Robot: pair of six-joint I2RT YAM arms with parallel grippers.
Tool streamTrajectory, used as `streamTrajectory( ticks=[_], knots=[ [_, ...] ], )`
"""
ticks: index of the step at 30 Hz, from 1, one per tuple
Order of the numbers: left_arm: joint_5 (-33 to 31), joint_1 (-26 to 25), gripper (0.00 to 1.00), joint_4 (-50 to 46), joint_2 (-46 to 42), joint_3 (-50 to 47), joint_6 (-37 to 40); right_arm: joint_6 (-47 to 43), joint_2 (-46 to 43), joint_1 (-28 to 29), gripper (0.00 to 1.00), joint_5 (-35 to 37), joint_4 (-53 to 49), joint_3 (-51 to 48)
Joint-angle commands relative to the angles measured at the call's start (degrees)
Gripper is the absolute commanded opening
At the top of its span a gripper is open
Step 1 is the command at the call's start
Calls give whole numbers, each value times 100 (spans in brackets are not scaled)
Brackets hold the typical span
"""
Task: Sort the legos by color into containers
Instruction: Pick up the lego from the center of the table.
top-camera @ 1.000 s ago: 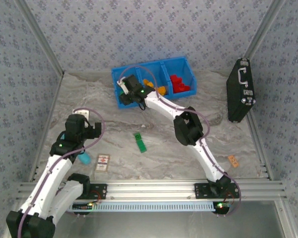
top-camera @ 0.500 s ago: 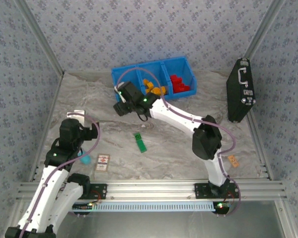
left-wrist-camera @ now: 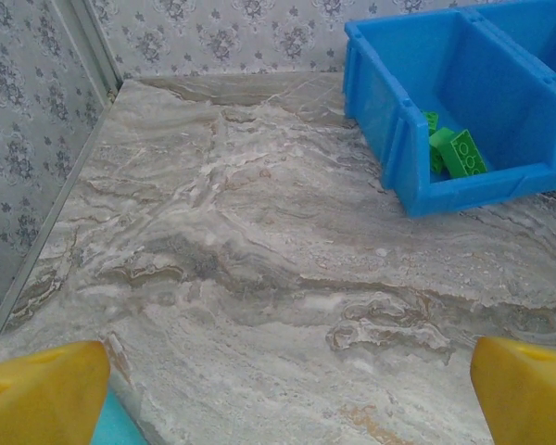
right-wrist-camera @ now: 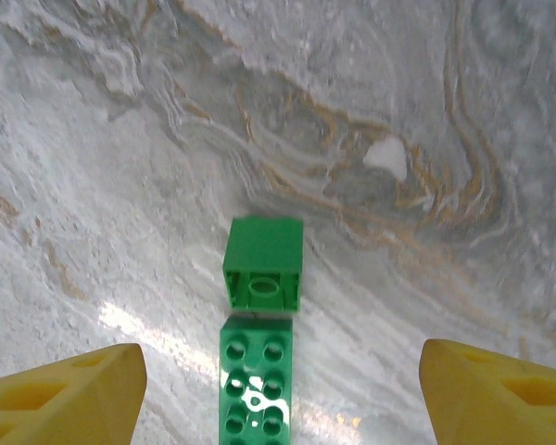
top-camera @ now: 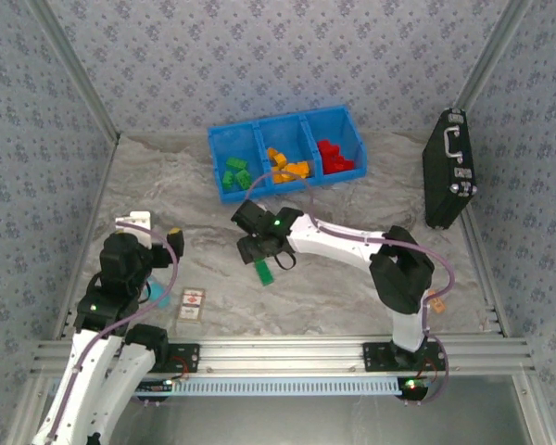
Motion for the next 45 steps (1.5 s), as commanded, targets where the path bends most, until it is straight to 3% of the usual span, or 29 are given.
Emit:
streamTrajectory(
  ticks=[1, 16, 29, 45],
  knots=[
    [43, -44, 100, -61, -111, 236, -43, 422, -301, 81, 80, 149, -113, -221],
    [9, -49, 100, -66, -215, 200, -38, 181, 262, 251, 80, 238, 289, -448],
    [-130, -48, 100, -56, -57, 183, 2, -420, 942, -114, 79, 25, 289, 133],
    [-251, -54, 100, -25, 110, 157, 44, -774, 1432, -433, 56, -417, 379, 671]
  ],
)
